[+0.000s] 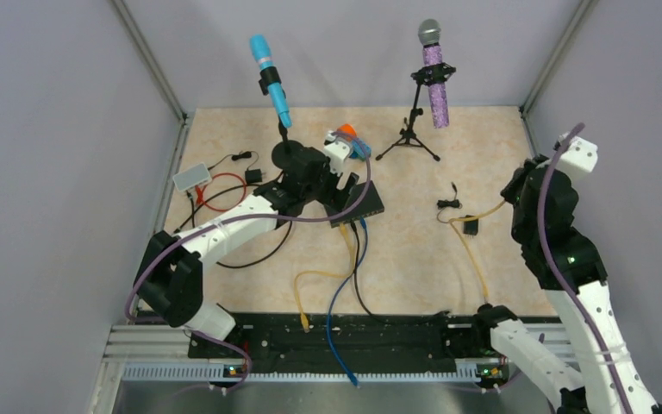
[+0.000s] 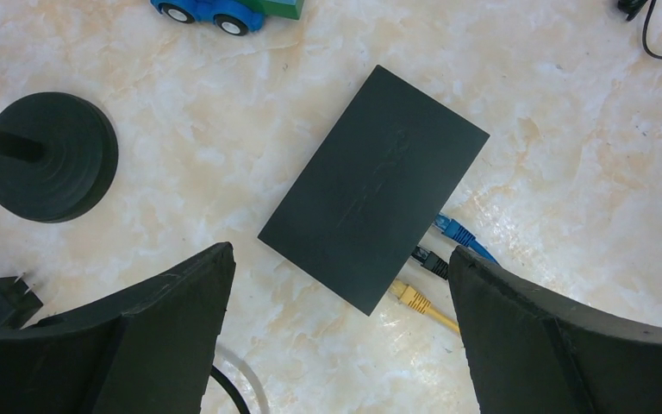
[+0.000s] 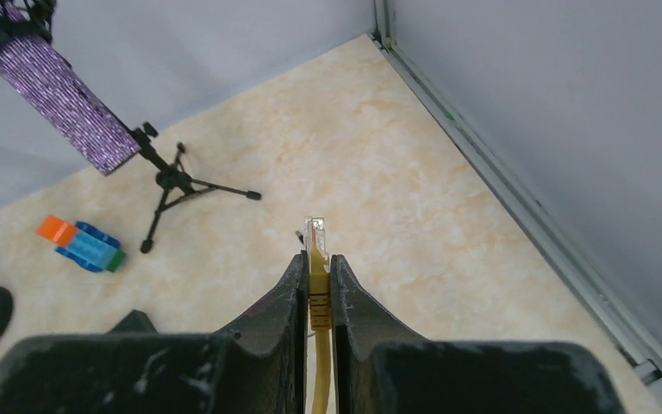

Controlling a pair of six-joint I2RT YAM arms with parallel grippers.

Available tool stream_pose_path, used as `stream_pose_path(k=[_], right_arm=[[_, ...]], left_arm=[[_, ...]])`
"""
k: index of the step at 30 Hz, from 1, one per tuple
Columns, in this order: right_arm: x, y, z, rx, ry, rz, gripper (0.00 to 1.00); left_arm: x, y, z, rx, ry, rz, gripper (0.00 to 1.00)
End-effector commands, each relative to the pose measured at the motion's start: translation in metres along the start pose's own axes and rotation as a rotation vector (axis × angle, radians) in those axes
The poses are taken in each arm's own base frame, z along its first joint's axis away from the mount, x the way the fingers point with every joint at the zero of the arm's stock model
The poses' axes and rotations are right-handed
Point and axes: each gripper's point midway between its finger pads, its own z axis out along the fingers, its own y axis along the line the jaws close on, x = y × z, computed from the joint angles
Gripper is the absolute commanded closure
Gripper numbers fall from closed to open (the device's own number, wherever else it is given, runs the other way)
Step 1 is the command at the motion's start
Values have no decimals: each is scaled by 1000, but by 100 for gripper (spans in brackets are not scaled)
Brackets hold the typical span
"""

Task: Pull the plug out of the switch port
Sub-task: Place the connector at the center of the board.

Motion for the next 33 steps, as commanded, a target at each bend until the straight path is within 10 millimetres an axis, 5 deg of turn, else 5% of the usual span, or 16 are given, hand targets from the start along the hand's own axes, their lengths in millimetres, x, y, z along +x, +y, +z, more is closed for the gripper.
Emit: stream_pose_path(k=[1,7,12,14,20,26,33], right_arm=[[21,6,15,-23,140,-208,100],[107,44,47,-245,481,-219,100],[166,48,74,-271,668,-262,100],[170,35,93,-170,632,-223,100],[165,40,141,-225,579,-67,98],[209,42,183,-219,736,-128,99],[232,46,217,-167,742,-32,96]], left_arm=[[-16,-2,-11,18,-59,-14,1],[-17,-3,-15,25,-59,-4,1],[-15,-4,-17,32,-56,2,1],[-15,-3,-18,28,-53,3,1],[-19,-2,-20,22,-56,6,1],[-16,1,-24,11,-51,10,1],[-16,-2,-28,27,-49,18,1]])
